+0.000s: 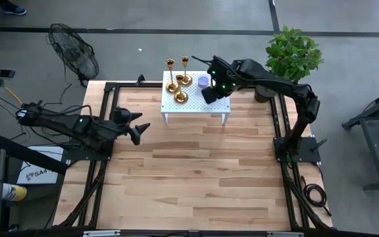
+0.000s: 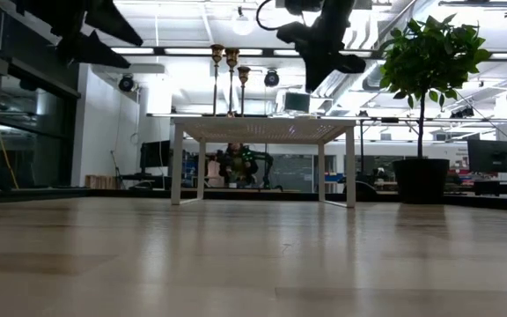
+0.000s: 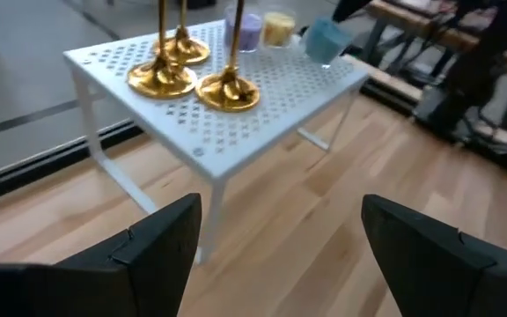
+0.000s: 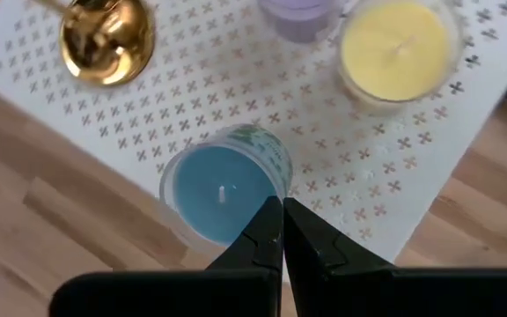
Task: Pick & Place candle stick holders
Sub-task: Put the blue scented candle on the shelf
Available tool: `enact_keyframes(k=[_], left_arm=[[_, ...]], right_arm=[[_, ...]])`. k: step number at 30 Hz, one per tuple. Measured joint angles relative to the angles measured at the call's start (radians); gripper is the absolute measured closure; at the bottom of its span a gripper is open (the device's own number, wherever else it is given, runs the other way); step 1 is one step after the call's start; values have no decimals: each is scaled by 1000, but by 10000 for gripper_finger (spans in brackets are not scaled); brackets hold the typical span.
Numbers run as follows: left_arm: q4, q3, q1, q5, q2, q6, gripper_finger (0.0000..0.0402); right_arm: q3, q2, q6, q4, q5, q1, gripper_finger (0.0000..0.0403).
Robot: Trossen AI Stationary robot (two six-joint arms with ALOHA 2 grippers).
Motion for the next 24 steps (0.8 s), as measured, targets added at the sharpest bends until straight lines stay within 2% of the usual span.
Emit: enact_keyframes(k=[5, 9, 17, 19, 24], left_arm=[[75, -65, 0, 49, -63, 52, 95], [79, -86, 0, 56, -87, 55, 95], [83, -93, 0, 86, -88, 92, 95], [82, -93, 0, 91, -87, 99, 95], [82, -93, 0, 80, -87, 99, 95]], right_arm=[[0, 0, -142, 2, -41, -28, 403], [0, 0, -164, 4, -52, -59, 403], [0, 0, -283, 57, -154, -79, 403], [0, 0, -237, 59, -149, -80, 403], [0, 0, 7, 59, -91, -70, 403]])
